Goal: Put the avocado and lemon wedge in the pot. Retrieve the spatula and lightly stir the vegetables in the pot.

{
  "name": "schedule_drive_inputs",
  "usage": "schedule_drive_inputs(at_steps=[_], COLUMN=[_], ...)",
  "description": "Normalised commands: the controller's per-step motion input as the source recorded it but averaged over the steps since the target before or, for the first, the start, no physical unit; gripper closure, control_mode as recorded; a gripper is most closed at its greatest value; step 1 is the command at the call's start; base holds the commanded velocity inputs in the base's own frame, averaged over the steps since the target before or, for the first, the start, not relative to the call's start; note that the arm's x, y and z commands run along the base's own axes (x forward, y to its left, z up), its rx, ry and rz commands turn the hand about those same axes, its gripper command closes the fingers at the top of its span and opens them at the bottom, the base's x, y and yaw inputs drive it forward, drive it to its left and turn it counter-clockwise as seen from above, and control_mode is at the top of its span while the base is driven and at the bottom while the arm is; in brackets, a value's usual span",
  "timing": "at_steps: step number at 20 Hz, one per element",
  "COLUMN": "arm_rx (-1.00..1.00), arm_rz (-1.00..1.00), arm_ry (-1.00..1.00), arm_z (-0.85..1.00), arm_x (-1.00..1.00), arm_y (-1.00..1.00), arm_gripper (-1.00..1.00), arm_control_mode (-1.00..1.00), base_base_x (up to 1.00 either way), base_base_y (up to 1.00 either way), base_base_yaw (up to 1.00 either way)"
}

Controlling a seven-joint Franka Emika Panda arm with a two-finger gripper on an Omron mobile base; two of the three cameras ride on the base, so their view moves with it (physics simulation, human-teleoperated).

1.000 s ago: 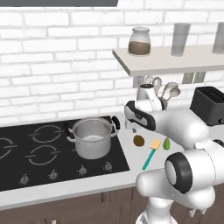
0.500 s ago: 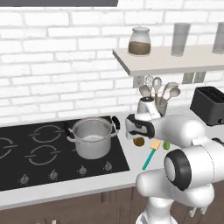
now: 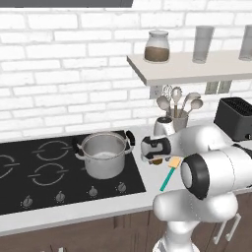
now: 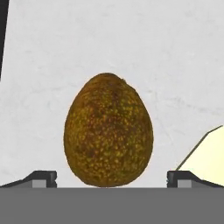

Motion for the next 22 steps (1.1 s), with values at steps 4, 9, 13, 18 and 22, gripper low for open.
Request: schedule_drive_inputs(at_steps=[4, 9, 13, 18, 22], arm_rx=[0.00, 0.00, 0.00, 0.00, 0.00], arm_rz=[0.00, 0.00, 0.00, -0.02, 0.00], arm_ry=[0.00, 0.00, 0.00, -0.05, -0.17], arm_z=[-0.14, -0.12, -0.24, -0.03, 0.72], arm_x=[0.31, 0.31, 0.03, -0.08, -0.32], arm_y=[0.00, 0.00, 0.00, 0.00, 0.00], arm_gripper=[-1.00, -1.00, 1.00, 1.00, 1.00], arm_control_mode=[-1.00, -1.00, -1.00, -1.00, -1.00], base_base_x=[0.00, 0.00, 0.00, 0.00, 0.00], base_base_y=[0.00, 0.00, 0.00, 0.00, 0.00], base_base_yaw=[0.00, 0.00, 0.00, 0.00, 0.00])
